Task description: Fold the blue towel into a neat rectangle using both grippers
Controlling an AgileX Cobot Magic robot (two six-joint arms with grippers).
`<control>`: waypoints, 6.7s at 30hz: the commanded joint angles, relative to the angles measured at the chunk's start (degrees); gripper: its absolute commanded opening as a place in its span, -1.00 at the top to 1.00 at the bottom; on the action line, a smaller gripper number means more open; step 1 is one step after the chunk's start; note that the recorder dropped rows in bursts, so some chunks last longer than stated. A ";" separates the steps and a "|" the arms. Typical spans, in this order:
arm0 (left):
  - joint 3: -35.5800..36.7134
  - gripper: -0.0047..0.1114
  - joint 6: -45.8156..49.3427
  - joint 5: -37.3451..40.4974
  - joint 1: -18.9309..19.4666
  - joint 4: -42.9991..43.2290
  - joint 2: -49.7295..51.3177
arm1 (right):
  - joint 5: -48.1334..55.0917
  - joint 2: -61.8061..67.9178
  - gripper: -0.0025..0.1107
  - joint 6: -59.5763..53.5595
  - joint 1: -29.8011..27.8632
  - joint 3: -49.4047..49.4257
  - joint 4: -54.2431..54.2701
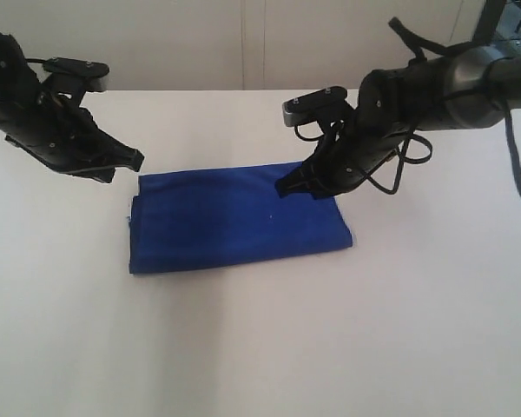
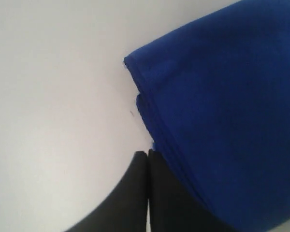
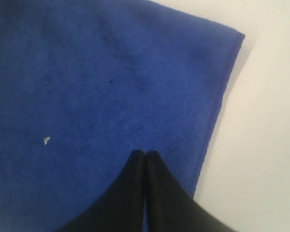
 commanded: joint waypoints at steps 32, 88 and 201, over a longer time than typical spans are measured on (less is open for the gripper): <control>20.43 0.92 -3.02 2.27 -0.04 0.20 -19.76 | 11.67 3.11 0.96 17.58 -0.18 0.27 -8.69; 23.49 0.92 13.11 22.15 7.93 -11.12 -72.18 | 8.09 -105.32 0.96 15.94 -8.29 46.80 -11.37; 66.59 0.92 13.88 -2.55 7.93 -10.90 -95.01 | -10.07 -111.90 0.96 15.94 -24.18 72.86 -13.66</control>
